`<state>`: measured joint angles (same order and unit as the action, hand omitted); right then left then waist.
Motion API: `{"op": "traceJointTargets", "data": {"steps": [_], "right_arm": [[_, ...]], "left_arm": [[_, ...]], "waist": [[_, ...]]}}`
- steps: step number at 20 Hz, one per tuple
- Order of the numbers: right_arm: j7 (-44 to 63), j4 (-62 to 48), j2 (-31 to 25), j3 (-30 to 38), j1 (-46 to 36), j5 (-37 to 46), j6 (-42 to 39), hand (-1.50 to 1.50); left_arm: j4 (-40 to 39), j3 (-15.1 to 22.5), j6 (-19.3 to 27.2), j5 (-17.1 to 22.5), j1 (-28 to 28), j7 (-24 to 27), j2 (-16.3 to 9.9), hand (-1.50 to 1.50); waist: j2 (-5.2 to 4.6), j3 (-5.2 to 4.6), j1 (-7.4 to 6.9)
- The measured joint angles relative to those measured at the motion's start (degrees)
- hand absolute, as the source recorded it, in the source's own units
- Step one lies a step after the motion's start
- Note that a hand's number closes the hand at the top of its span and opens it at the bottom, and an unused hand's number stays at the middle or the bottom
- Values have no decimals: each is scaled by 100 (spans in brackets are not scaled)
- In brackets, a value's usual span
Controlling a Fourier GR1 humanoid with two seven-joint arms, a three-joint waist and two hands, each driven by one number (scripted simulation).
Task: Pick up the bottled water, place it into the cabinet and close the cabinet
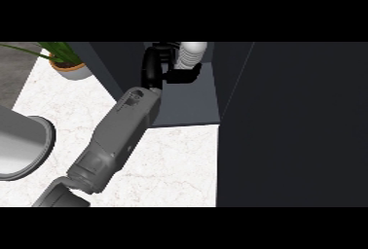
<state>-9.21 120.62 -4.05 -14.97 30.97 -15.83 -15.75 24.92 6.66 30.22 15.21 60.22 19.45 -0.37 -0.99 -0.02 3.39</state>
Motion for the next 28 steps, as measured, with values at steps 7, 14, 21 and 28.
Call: {"op": "traceJointTargets", "data": {"steps": [7, 14, 21, 28], "right_arm": [[13, -140, -10, 50, -160, -13, -5, -150], [-75, -217, -14, 34, -154, -15, -55, -150], [-159, -209, 35, -97, -84, 94, -34, -150], [-148, -277, 38, -75, -187, 120, -5, -150]], "left_arm": [[-1012, -44, 394, -344, 300, 444, -77, 150], [-1557, -100, 837, -507, 447, 659, -82, -150], [-1863, -219, 957, -498, 571, 668, -104, -150], [-1899, -355, 897, -427, 611, 740, -104, -150]], "waist": [[-27, 0, 14], [-17, 14, 63], [-15, 22, 113], [-25, 20, 100]]}}
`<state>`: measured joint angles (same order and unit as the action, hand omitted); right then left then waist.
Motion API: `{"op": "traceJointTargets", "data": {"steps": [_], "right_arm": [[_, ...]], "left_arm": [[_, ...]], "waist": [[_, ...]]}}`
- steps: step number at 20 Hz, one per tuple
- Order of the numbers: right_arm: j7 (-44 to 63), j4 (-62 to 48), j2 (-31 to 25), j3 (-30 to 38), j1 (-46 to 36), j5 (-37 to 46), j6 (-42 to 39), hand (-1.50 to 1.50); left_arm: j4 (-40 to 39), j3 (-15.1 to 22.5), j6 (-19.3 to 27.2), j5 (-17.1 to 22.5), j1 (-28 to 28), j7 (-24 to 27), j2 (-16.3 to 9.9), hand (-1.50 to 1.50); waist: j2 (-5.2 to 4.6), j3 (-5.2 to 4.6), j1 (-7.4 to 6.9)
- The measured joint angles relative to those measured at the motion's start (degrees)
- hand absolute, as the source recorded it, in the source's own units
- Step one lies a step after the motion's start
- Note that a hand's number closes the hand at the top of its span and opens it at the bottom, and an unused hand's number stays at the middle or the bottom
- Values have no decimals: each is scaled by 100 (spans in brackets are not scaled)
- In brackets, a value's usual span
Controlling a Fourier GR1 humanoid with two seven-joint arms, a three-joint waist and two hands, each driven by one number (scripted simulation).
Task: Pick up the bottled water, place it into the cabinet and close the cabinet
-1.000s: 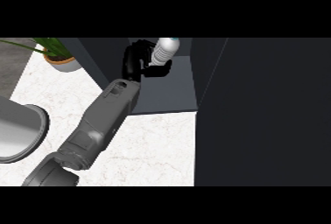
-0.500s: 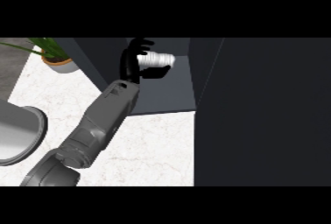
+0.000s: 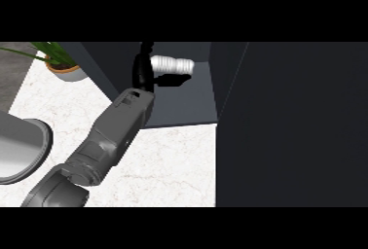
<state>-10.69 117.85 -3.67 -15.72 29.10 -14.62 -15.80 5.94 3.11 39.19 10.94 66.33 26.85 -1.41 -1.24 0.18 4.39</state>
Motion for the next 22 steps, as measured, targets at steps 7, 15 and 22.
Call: {"op": "traceJointTargets", "data": {"steps": [7, 15, 22], "right_arm": [[-138, 9, -24, 11, 80, 22, -31, -150], [-78, 212, -79, 40, 207, 26, 46, -150], [-91, 233, -38, -17, 310, 130, 167, -150]], "left_arm": [[375, -329, -660, 289, -122, 586, 4, -150], [812, -469, -1658, 451, -351, 1308, 153, -150], [1253, -19, -2136, 544, -566, 1378, 165, -150]], "waist": [[-6, -19, -45], [43, 6, -173], [53, 6, -269]]}}
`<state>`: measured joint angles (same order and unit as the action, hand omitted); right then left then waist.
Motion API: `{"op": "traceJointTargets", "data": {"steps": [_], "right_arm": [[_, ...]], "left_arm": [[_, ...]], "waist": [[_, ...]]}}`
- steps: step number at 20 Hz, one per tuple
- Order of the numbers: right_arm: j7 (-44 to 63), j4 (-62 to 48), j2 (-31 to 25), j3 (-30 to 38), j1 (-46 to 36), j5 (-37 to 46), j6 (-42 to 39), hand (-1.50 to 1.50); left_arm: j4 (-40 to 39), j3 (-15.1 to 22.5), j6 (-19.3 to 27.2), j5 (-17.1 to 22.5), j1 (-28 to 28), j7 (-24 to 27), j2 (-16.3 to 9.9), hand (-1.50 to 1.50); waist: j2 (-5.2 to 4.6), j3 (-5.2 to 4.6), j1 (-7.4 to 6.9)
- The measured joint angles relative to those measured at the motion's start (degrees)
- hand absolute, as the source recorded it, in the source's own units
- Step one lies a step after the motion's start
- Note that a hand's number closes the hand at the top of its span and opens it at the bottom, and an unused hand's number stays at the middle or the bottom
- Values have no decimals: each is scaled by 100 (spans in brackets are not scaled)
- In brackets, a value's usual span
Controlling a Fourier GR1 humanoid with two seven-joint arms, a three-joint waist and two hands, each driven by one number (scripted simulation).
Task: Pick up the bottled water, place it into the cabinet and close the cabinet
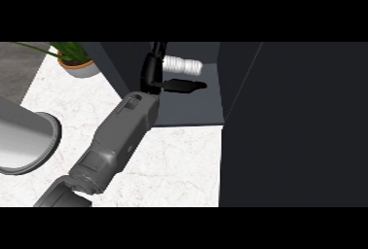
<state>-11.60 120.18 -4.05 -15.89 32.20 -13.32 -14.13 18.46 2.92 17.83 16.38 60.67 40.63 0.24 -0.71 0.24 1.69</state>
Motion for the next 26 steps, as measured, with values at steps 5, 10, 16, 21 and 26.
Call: {"op": "traceJointTargets", "data": {"steps": [5, 10, 16, 21, 26], "right_arm": [[-1, 68, -34, 44, 122, -38, 18, -150], [81, 165, 6, 38, 164, -19, 139, -150], [14, 151, -7, -12, 302, 13, 125, -150], [79, 267, 14, -144, 369, 80, 181, -150], [70, 355, -5, -278, 400, 264, 218, -150]], "left_arm": [[502, 416, -191, 204, -286, -36, -2, -150], [1344, 724, -453, 541, -847, -389, -10, -150], [2679, 1200, -457, 829, -1701, -884, -20, -150], [4287, 1561, -230, 895, -2849, -1270, -116, -150], [6280, 2038, 87, 860, -4186, -1852, -448, -150]], "waist": [[44, 4, -99], [103, -17, -259], [164, -8, -381], [190, -12, -462], [184, -17, -450]]}}
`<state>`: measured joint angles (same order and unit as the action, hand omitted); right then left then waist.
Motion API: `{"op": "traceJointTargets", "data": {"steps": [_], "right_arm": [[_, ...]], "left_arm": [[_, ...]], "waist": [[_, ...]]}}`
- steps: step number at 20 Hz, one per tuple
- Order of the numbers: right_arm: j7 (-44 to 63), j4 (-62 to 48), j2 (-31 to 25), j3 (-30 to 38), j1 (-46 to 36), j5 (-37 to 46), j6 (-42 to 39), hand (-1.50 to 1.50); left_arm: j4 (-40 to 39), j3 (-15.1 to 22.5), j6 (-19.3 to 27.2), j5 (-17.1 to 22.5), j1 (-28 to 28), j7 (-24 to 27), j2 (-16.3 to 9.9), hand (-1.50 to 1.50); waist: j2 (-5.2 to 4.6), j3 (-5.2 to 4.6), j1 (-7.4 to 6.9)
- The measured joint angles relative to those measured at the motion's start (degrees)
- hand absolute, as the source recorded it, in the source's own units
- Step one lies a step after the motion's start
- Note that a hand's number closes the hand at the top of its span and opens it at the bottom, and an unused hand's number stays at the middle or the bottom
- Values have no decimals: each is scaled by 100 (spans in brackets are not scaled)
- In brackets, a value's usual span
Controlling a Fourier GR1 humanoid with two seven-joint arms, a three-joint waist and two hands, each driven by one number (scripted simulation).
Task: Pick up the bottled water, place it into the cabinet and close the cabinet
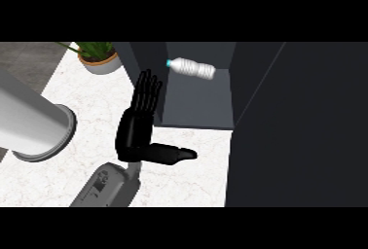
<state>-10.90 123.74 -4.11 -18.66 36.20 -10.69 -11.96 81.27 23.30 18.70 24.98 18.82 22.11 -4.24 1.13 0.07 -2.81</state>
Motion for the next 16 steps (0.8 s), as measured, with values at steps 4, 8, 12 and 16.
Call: {"op": "traceJointTargets", "data": {"steps": [4, 8, 12, 16], "right_arm": [[61, 98, -264, -139, -53, 237, -194, 150], [189, 132, -582, -418, -61, 494, -473, 150], [433, 360, -890, -611, -150, 739, -659, 150], [606, 555, -1034, -947, -106, 1044, -691, 150]], "left_arm": [[1438, 426, 188, -93, -919, -404, -306, -150], [2563, 754, 352, -246, -1867, -426, -598, -150], [3451, 699, 264, -217, -2840, -249, -1104, -150], [4143, 517, 157, -146, -3689, -3, -1480, -150]], "waist": [[-26, -2, 59], [-44, -4, 93], [-88, 3, 97], [-124, 10, 119]]}}
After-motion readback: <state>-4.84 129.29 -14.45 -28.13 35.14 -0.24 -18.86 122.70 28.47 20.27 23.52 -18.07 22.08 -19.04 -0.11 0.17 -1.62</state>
